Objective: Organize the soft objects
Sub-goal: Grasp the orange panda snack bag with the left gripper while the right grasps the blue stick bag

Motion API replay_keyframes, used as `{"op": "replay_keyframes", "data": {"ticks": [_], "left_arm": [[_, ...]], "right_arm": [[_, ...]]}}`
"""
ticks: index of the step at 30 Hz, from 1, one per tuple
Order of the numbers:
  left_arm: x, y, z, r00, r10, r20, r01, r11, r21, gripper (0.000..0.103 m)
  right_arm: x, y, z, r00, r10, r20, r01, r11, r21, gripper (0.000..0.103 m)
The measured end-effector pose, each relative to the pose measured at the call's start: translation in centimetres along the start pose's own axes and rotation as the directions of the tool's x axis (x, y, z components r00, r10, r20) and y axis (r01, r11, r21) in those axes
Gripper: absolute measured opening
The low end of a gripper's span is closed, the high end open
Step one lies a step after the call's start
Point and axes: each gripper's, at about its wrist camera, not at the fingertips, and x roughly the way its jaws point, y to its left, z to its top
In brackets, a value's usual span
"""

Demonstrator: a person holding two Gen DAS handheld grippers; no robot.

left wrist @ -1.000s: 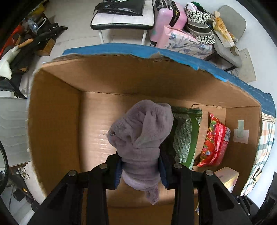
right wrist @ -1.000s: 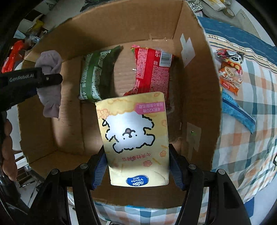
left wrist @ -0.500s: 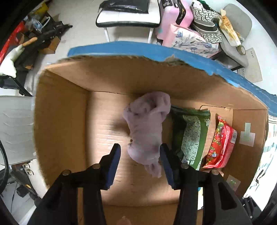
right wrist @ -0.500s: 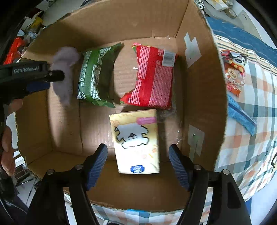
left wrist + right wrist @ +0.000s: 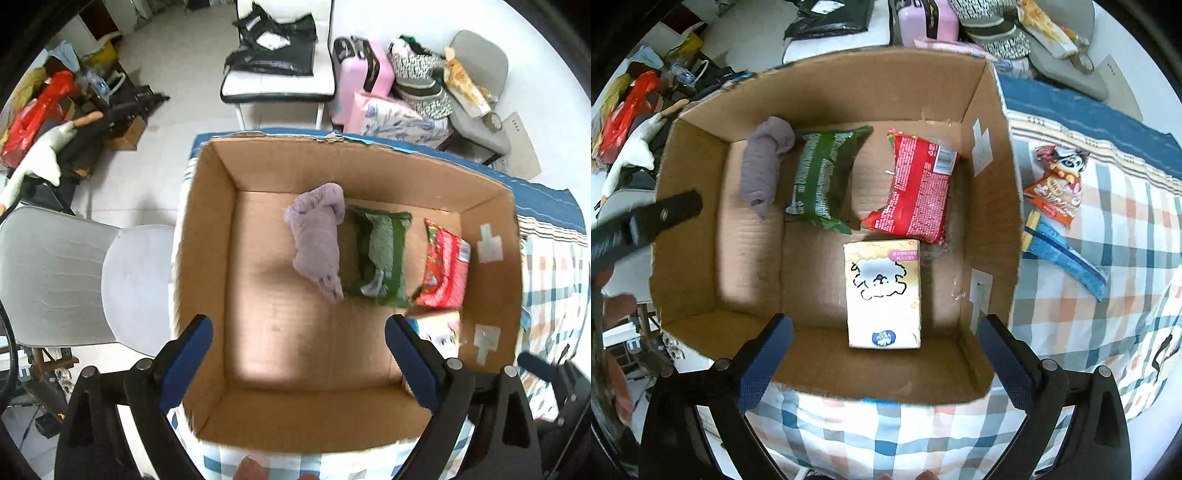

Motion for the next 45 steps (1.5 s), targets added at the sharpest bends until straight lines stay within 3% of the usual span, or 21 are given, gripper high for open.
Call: {"op": "replay_keyframes", "data": {"ticks": [13, 19, 22, 25, 30, 38, 43, 45], "left_arm": [[-6.8, -1.8, -6.5, 0.993, -0.012, 0.120, 0.022, 0.996, -0.083, 0.100], [-6.5, -5.9, -7.9, 0.993, -0.022, 0.115, 0.032, 0.996, -0.087, 0.100], [-5.4, -8.7, -7.7, 0.995, -0.030, 0.090, 0.036, 0.997, -0.064, 0.100], [-4.4, -11.6, -7.1, 0.996, -0.035, 0.079, 0.038, 0.999, -0.038, 0.100], [-2.1, -16.3, -5.5, 0.998, 0.015, 0.060, -0.017, 1.000, 0.022, 0.100], [2.2, -20.7, -2.8, 0.992, 0.120, 0.026, -0.121, 0.991, 0.056, 0.100], [3.3, -22.2, -1.3, 0.988, 0.152, 0.016, -0.153, 0.986, 0.064, 0.100], [3.3, -22.7, -0.9, 0.987, 0.160, 0.018, -0.161, 0.985, 0.067, 0.100]], "right_arm": [[-6.5, 0.0, -4.7, 0.992, 0.064, 0.108, -0.057, 0.996, -0.062, 0.102], [-8.0, -5.5, -5.8, 0.987, 0.085, 0.133, -0.083, 0.996, -0.018, 0.102], [-7.7, -9.5, -5.6, 0.990, 0.054, 0.128, -0.057, 0.998, 0.025, 0.102], [-6.3, -14.1, -4.8, 0.994, 0.020, 0.105, -0.028, 0.997, 0.077, 0.102], [-1.9, -19.5, -2.4, 0.999, -0.018, 0.039, 0.015, 0.996, 0.088, 0.102], [7.3, -22.1, 1.2, 0.996, -0.040, -0.081, 0.042, 0.999, 0.017, 0.101], [10.8, -21.8, 2.2, 0.986, -0.118, -0.121, 0.110, 0.991, -0.074, 0.085], [11.6, -21.8, 2.4, 0.980, -0.149, -0.134, 0.137, 0.986, -0.099, 0.067]]}}
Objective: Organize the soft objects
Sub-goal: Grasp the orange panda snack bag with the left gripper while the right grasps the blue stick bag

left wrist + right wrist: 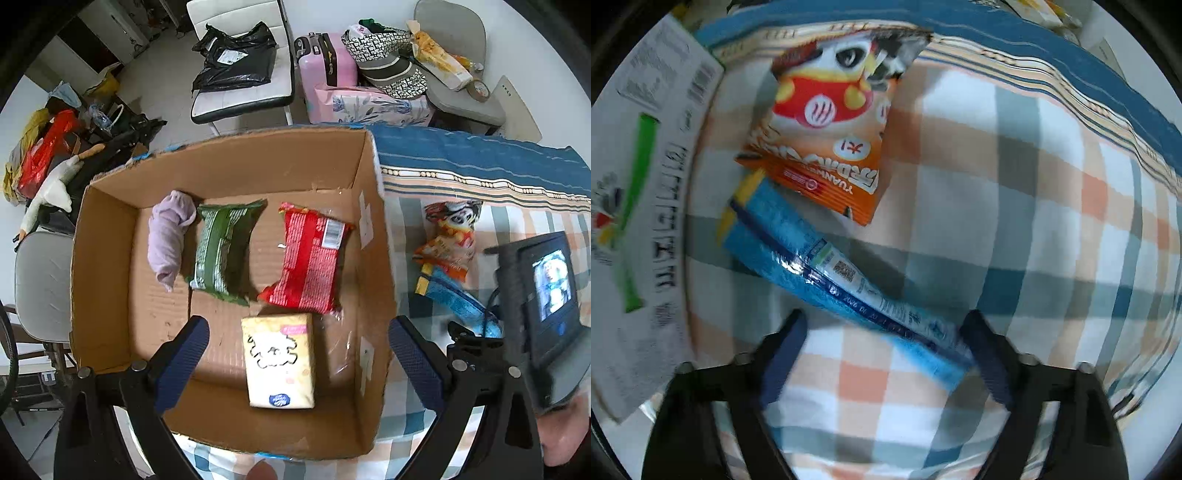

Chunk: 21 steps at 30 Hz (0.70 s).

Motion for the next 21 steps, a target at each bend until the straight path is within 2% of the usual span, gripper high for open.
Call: {"op": "replay_keyframes", "data": {"ticks": [1, 3, 6, 12, 14, 17, 21], "left_arm": [[-0.1, -0.3, 0.2, 1.000, 0.005, 0.002, -0.005, 1.000, 0.002, 0.100], [-0.2, -0.7, 0.6, 1.000, 0.003, 0.000, -0.003, 1.000, 0.004, 0.100], [-0.6, -1.5, 1.1, 1.000, 0.003, 0.009, -0.003, 1.000, 0.011, 0.100], [-2.0, -3.9, 2.4, 0.999, -0.017, 0.029, 0.016, 0.999, 0.040, 0.100], [-2.3, -4.9, 3.0, 0.999, -0.035, 0.024, 0.033, 0.999, 0.042, 0.100], [-2.2, -6.8, 3.8, 0.998, -0.070, 0.005, 0.070, 0.996, 0.055, 0.100], [-0.7, -9.4, 5.1, 0.993, -0.102, -0.055, 0.106, 0.992, 0.071, 0.100]], "right_arm": [[0.0, 0.0, 0.0, 1.000, -0.002, 0.003, 0.002, 1.000, -0.007, 0.066], [-0.2, 0.1, -0.1, 1.000, -0.003, 0.010, 0.004, 1.000, -0.018, 0.049], [-0.9, 0.4, -0.5, 1.000, -0.015, 0.025, 0.016, 0.999, -0.031, 0.037], [-2.1, -1.5, -2.7, 0.998, 0.054, 0.022, -0.055, 0.998, 0.028, 0.027], [-2.9, -3.0, -3.8, 0.995, 0.098, 0.030, -0.100, 0.993, 0.069, 0.019], [-4.1, -5.5, -5.3, 0.987, 0.151, 0.059, -0.158, 0.979, 0.130, 0.017], [-5.5, -8.7, -7.1, 0.979, 0.179, 0.102, -0.196, 0.961, 0.197, 0.017]]}}
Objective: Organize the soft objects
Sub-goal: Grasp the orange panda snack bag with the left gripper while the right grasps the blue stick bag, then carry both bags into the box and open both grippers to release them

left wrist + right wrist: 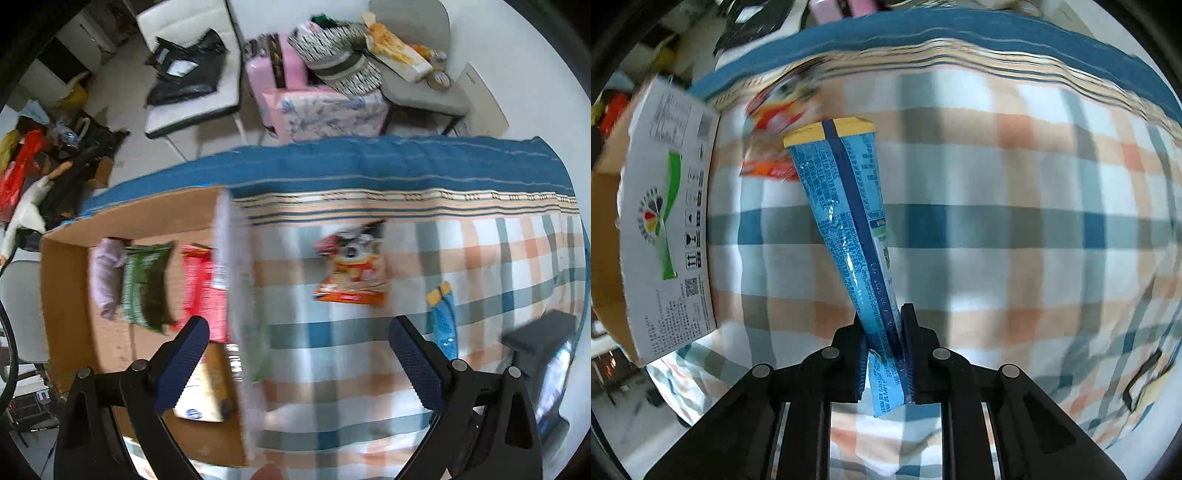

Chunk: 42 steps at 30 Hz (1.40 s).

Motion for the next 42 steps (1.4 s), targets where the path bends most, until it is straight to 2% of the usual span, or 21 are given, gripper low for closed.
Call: {"op": "replay_keyframes", "data": {"ticks": [4, 7, 10, 14, 23, 24, 25, 26, 27, 28, 29, 32, 35, 42], "left_arm": [[3.6, -2.2, 1.7, 0.995, -0.022, -0.101, 0.023, 1.000, 0.012, 0.100], [6.6, -3.2, 2.9, 0.985, -0.035, -0.167, 0.035, 0.999, -0.006, 0.100], [8.2, -3.7, 3.8, 0.982, -0.040, -0.185, 0.037, 0.999, -0.018, 0.100], [9.9, -4.9, 5.0, 0.976, -0.068, -0.206, 0.066, 0.998, -0.017, 0.100], [13.5, -6.3, 6.3, 0.968, -0.049, -0.247, 0.056, 0.998, 0.020, 0.099], [13.7, -6.4, 6.5, 0.968, -0.052, -0.247, 0.059, 0.998, 0.019, 0.096], [13.9, -6.5, 6.6, 0.967, -0.056, -0.248, 0.062, 0.998, 0.016, 0.090], [14.1, -6.5, 6.7, 0.966, -0.061, -0.250, 0.068, 0.998, 0.018, 0.076], [14.2, -6.6, 6.7, 0.965, -0.057, -0.255, 0.065, 0.998, 0.022, 0.070], [14.4, -6.5, 6.7, 0.966, -0.049, -0.254, 0.058, 0.998, 0.027, 0.055], [14.5, -6.5, 6.7, 0.967, -0.050, -0.251, 0.059, 0.998, 0.030, 0.048], [14.6, -6.4, 6.3, 0.969, -0.066, -0.237, 0.075, 0.997, 0.027, 0.042], [14.4, -6.5, 5.8, 0.974, -0.059, -0.220, 0.068, 0.997, 0.034, 0.041], [10.2, -7.0, 3.7, 0.985, -0.086, -0.151, 0.095, 0.994, 0.058, 0.040]], "right_arm": [[-1.4, -3.7, -0.1, 0.999, 0.022, 0.026, -0.023, 0.998, 0.065, 0.017], [-1.9, -4.8, 0.7, 0.999, 0.029, 0.033, -0.033, 0.993, 0.109, 0.017], [-2.1, -6.3, 3.3, 0.999, 0.030, 0.039, -0.035, 0.990, 0.136, 0.017], [-2.0, -7.6, 4.5, 0.999, 0.034, 0.042, -0.040, 0.986, 0.162, 0.017], [-0.3, -7.4, 6.1, 0.999, 0.028, 0.027, -0.032, 0.983, 0.183, 0.017], [-0.2, -7.3, 6.2, 0.999, 0.027, 0.026, -0.031, 0.983, 0.183, 0.017], [-0.1, -7.2, 6.4, 0.999, 0.025, 0.026, -0.029, 0.983, 0.183, 0.017], [-0.1, -7.2, 6.4, 0.999, 0.025, 0.026, -0.029, 0.983, 0.182, 0.017], [-0.1, -7.1, 6.5, 0.999, 0.026, 0.025, -0.030, 0.983, 0.183, 0.017], [-0.1, -7.0, 6.6, 0.999, 0.025, 0.026, -0.029, 0.983, 0.183, 0.017], [0.1, -6.9, 6.8, 0.999, 0.024, 0.027, -0.028, 0.983, 0.181, 0.017], [-0.2, -6.8, 6.7, 0.999, 0.025, 0.027, -0.030, 0.983, 0.181, 0.017], [-0.3, -6.7, 6.8, 0.999, 0.025, 0.029, -0.030, 0.983, 0.182, 0.017], [-1.0, -6.4, 6.6, 0.999, 0.016, 0.038, -0.023, 0.983, 0.182, 0.017]]}}
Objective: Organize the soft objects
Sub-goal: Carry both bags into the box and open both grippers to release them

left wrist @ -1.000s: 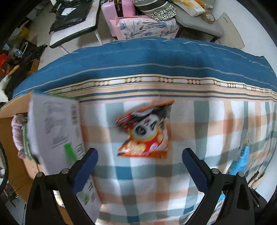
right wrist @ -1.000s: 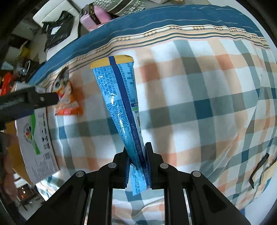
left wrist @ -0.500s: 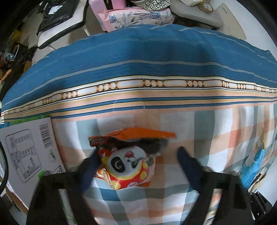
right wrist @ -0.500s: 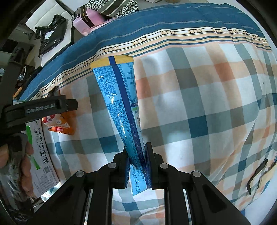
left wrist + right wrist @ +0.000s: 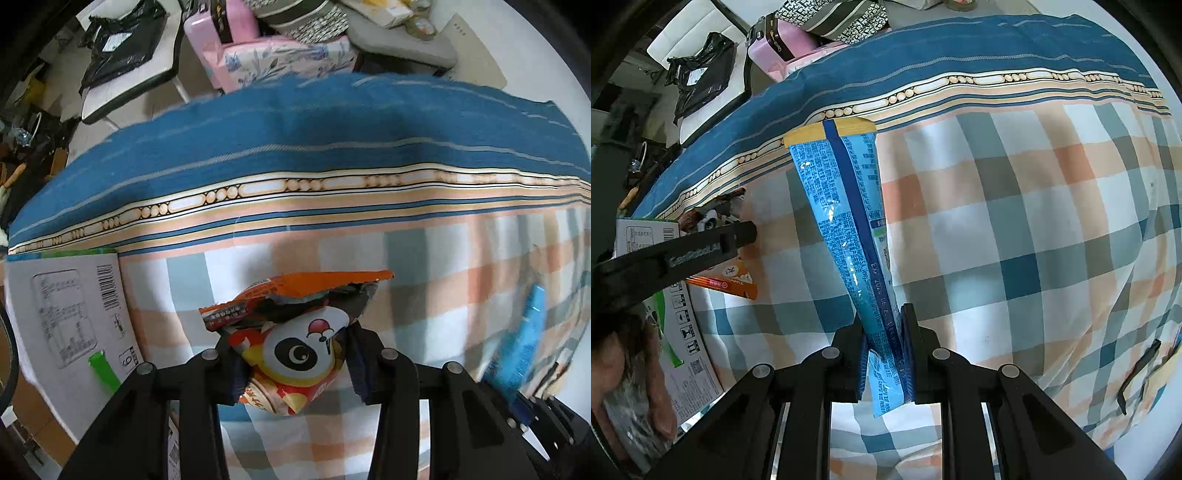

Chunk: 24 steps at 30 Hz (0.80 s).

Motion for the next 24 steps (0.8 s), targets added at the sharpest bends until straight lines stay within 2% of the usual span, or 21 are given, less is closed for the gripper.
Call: {"op": "replay_keyframes", "data": {"ticks": [6, 11, 18, 24], "left_arm": [[-4.2, 0.8, -2.7, 0.996, -0.046, 0.073, 0.046, 0.999, 0.004, 0.040], [-9.3, 2.6, -5.4, 0.985, -0.093, 0.148, 0.094, 0.996, 0.001, 0.040], [-15.1, 6.9, -9.9, 0.965, -0.134, 0.226, 0.142, 0.990, -0.019, 0.040], [-19.3, 12.9, -14.9, 0.947, -0.146, 0.287, 0.172, 0.983, -0.066, 0.040]], "right_arm": [[-2.0, 0.4, -1.1, 1.000, 0.000, 0.028, 0.001, 1.000, -0.008, 0.017], [-5.3, 1.8, -2.7, 0.997, 0.018, 0.073, -0.015, 0.999, -0.040, 0.017], [-10.5, 6.6, -7.0, 0.987, 0.093, 0.134, -0.078, 0.990, -0.115, 0.017], [-13.7, 12.7, -11.5, 0.973, 0.172, 0.151, -0.139, 0.969, -0.204, 0.017]]}}
